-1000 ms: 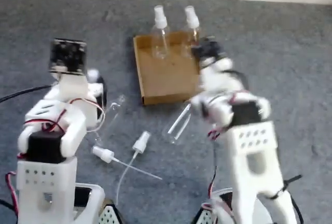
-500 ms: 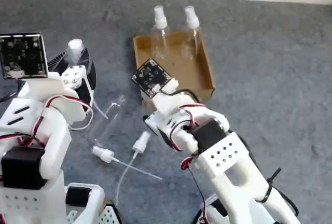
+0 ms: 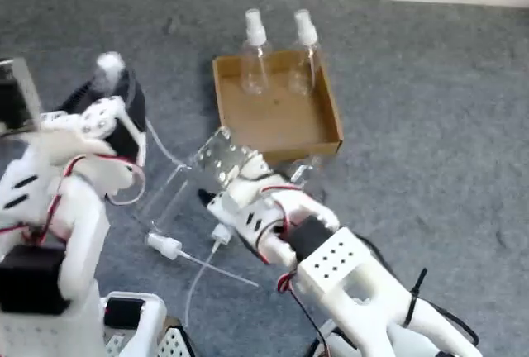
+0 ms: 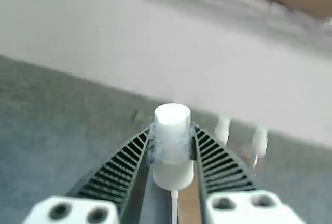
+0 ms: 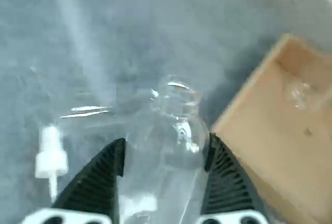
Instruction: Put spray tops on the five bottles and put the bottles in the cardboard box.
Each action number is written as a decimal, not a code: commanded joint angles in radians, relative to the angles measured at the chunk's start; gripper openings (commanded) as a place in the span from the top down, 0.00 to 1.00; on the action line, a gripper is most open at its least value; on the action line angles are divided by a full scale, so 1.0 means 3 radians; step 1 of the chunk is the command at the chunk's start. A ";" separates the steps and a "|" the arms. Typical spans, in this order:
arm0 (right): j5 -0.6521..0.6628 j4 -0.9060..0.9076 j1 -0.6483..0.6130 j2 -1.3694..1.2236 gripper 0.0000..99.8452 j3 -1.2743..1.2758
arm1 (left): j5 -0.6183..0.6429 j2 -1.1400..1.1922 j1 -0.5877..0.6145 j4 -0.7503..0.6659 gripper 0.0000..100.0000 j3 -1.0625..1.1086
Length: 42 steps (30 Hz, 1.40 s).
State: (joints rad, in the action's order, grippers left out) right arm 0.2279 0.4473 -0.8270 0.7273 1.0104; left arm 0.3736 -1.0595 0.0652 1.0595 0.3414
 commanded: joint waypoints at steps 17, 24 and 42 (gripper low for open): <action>-0.0031 -0.0217 -0.0090 0.0120 1.00 0.0146 | 0.0087 -0.0335 0.0125 -0.0905 1.00 0.1066; -0.0031 -0.0222 -0.0084 0.0120 1.00 0.0146 | 0.0087 -0.0340 -0.0013 -0.0788 1.00 0.1056; 0.0312 -0.0248 0.0049 0.0120 1.00 0.0141 | 0.0087 -0.0340 -0.0125 -0.0588 1.00 0.0857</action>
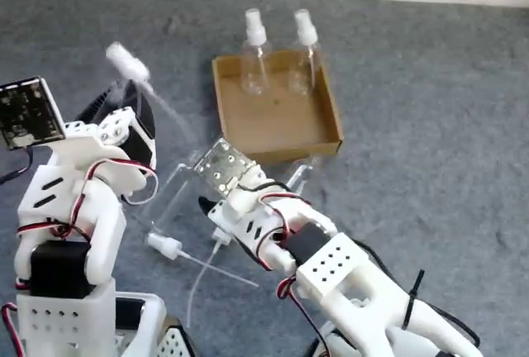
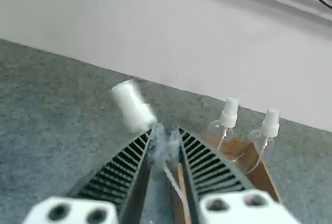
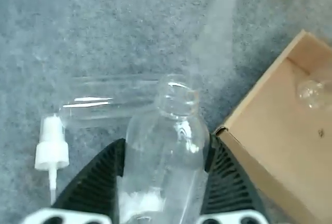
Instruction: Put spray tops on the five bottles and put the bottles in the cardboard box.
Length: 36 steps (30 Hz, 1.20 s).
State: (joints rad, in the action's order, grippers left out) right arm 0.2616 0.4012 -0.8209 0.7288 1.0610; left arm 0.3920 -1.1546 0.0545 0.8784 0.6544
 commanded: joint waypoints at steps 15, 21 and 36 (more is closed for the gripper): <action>0.0256 0.0760 0.0611 0.0442 1.00 -0.0335 | -0.0527 0.0396 0.0806 -0.0205 0.98 0.0263; 0.0276 0.1762 0.1128 0.0990 1.00 -0.0744 | -0.0910 0.0749 0.1056 -0.0245 0.91 0.0279; 0.0783 0.2780 0.2493 -0.0008 1.00 -0.1609 | -0.2353 0.1726 0.0586 0.0997 0.91 -0.0212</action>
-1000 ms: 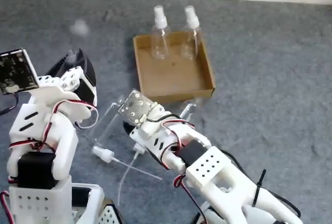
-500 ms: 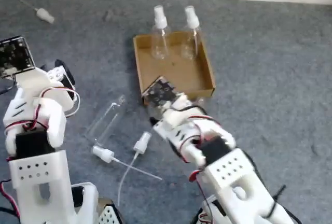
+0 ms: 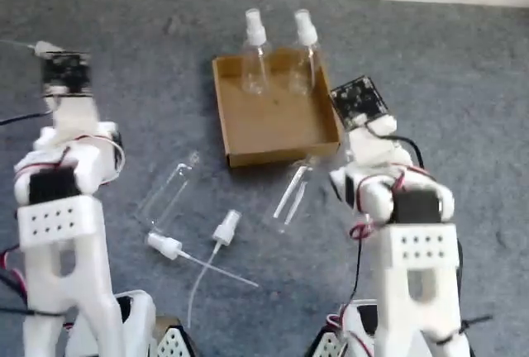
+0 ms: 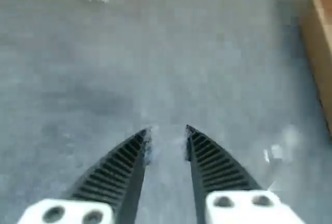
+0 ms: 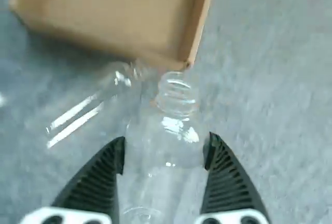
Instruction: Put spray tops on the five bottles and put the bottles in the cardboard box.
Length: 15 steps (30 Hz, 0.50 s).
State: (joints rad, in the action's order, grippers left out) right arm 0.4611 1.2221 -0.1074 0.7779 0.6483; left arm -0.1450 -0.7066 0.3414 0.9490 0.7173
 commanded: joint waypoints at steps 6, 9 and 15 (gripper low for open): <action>0.0363 0.0033 0.0401 -0.0228 1.00 -0.0008 | -0.0885 0.0453 -0.1133 0.1616 0.91 -0.0601; 0.0425 -0.0161 0.0545 -0.0238 1.00 0.0182 | -0.0895 0.0483 -0.1706 0.1601 0.91 -0.0473; 0.0419 -0.0381 0.0719 -0.0228 1.00 0.0478 | -0.0542 0.0494 -0.2468 0.0839 0.84 -0.0018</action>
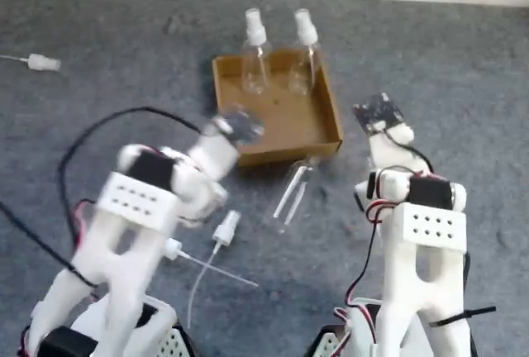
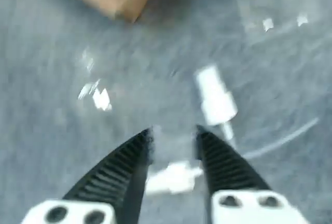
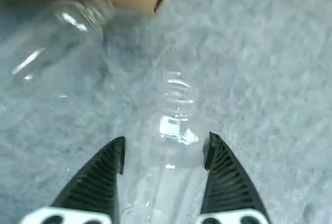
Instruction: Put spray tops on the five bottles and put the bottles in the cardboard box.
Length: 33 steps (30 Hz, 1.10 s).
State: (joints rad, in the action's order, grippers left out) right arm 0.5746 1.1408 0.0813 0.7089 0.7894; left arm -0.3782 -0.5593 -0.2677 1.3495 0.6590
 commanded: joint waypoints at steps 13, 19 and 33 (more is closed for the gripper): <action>0.0036 -0.0110 0.0084 0.0003 1.00 0.0028 | 0.0430 0.0049 -0.0412 -0.1381 0.83 0.0872; 0.0036 -0.0110 0.0084 0.0003 1.00 0.0028 | 0.0430 0.0524 -0.0151 -0.1422 0.83 0.0754; 0.0036 -0.0110 0.0084 0.0003 1.00 0.0028 | 0.0425 0.1322 -0.0141 -0.1437 0.91 0.0407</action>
State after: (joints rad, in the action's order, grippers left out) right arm 0.5746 1.1270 0.0967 0.7089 0.8063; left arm -0.2539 -0.1895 -0.3307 0.9383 0.8431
